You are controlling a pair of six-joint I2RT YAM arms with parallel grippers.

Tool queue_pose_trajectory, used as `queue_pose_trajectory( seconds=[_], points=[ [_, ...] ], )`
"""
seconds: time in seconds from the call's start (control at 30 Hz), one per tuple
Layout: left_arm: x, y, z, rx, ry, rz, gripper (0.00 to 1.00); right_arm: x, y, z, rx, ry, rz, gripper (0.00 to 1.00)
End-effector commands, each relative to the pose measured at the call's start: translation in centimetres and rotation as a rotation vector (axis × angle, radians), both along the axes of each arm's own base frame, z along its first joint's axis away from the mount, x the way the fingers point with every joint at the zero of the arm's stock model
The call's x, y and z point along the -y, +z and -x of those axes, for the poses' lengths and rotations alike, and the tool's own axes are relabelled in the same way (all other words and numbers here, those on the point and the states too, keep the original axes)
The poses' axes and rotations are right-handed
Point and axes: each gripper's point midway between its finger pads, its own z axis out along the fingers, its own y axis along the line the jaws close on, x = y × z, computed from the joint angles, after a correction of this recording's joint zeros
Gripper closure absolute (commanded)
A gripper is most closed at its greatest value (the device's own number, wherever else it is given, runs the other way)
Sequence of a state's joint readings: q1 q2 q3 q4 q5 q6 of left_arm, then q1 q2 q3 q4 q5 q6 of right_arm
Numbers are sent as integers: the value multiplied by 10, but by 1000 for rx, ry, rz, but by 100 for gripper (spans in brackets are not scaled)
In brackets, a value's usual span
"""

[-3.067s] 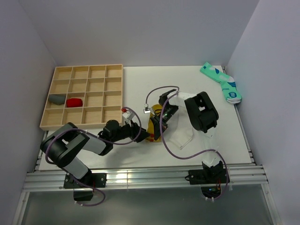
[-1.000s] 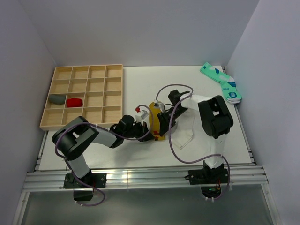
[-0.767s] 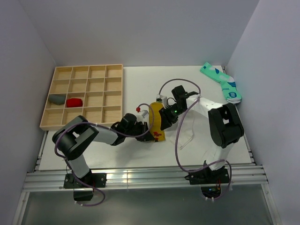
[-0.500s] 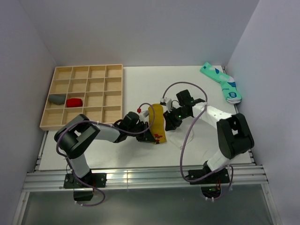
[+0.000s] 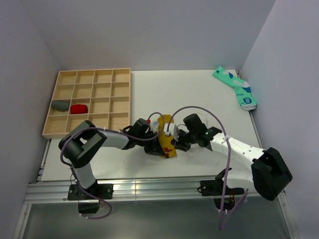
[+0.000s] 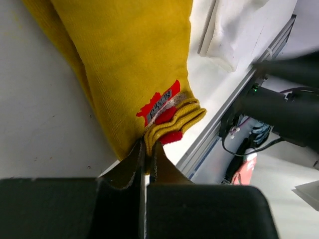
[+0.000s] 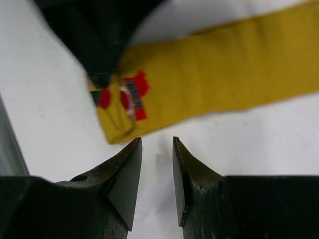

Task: Roll the socks
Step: Roll the sock at the center of the board.

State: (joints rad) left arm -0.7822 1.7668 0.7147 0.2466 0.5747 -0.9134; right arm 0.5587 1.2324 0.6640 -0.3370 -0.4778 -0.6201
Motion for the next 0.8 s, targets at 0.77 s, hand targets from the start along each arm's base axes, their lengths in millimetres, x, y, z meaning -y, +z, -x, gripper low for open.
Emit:
queue_pose_trajectory(
  seconds=[0.77],
  points=[
    [1,-5,0,-138,-14,-30,100,-40,-31,53,297,329,105,63]
  ],
)
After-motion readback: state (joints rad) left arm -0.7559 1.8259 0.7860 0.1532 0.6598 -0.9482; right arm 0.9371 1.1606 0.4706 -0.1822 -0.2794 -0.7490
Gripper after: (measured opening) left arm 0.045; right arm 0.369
